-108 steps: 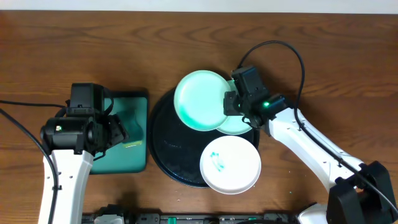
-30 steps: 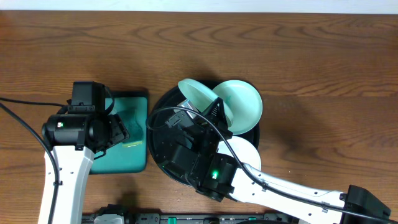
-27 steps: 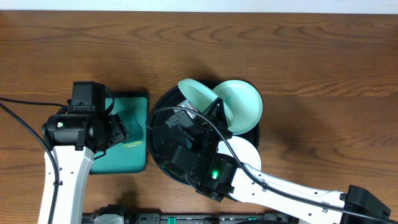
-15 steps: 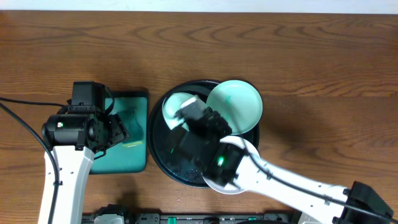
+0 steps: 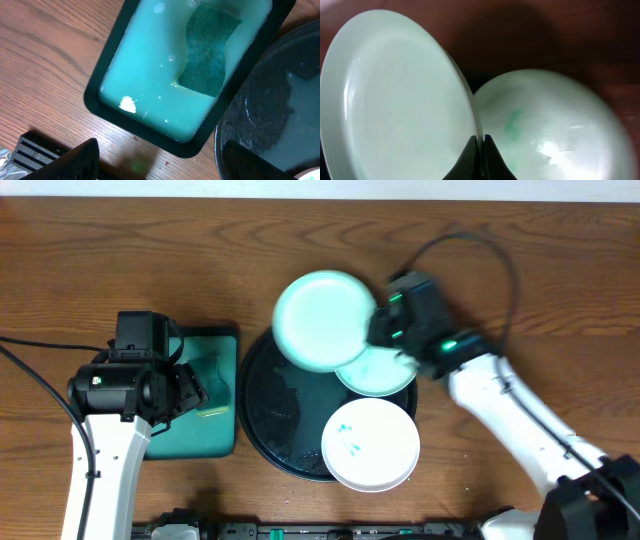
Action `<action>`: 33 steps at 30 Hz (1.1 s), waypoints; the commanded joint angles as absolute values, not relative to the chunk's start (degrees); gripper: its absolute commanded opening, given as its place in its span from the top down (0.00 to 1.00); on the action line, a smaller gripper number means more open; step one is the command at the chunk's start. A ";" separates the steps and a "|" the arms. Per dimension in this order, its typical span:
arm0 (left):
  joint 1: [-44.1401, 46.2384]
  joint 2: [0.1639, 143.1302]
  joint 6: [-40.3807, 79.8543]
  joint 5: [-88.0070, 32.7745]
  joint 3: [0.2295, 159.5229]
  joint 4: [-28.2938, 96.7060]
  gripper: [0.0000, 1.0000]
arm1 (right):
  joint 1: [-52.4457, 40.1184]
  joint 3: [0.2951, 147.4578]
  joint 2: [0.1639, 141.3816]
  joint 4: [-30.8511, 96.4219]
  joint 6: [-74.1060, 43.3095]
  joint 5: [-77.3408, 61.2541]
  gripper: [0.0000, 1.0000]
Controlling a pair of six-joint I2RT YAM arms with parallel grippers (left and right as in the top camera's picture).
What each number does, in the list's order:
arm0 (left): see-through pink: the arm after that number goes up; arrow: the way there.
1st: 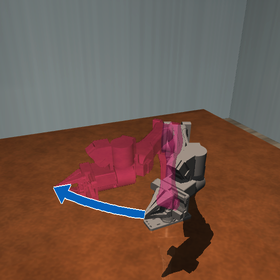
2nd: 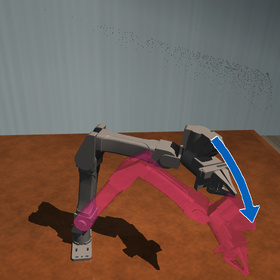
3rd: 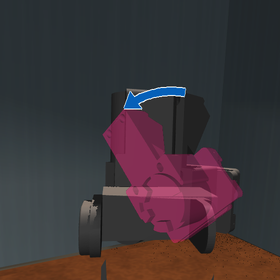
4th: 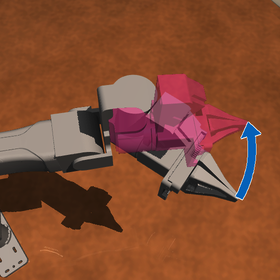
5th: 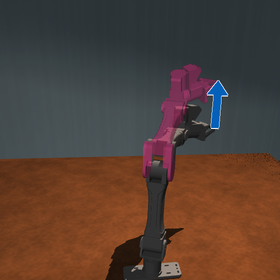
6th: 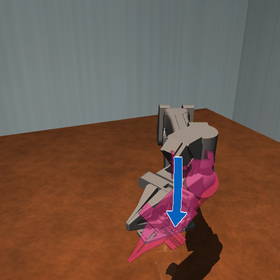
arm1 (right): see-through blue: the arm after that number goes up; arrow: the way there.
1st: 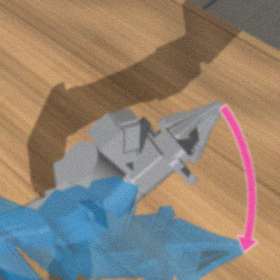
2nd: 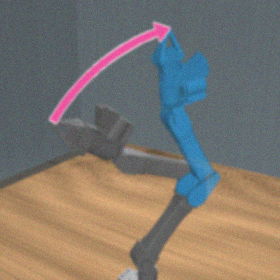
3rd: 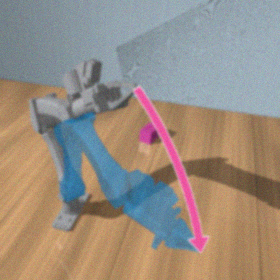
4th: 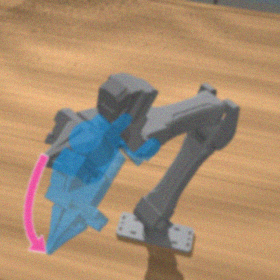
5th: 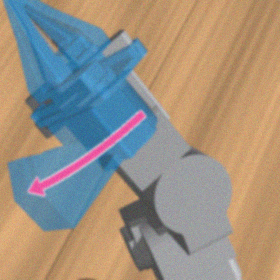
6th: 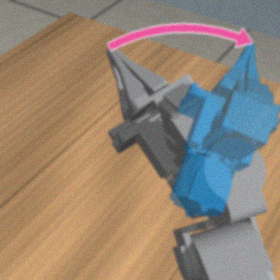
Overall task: Clean dirty plates on tray and stack at the side
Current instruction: 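Place the pale green plate on the table right of the tray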
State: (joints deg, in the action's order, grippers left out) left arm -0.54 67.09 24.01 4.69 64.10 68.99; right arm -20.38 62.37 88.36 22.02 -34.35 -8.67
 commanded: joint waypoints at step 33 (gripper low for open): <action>-0.58 67.35 24.32 5.58 63.99 69.14 0.21 | 31.88 62.15 106.59 24.56 -28.29 -17.54 0.79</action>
State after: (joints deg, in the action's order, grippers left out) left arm -0.54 67.07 24.01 4.71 64.10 68.97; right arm 30.89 62.11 106.48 24.64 -31.53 -17.54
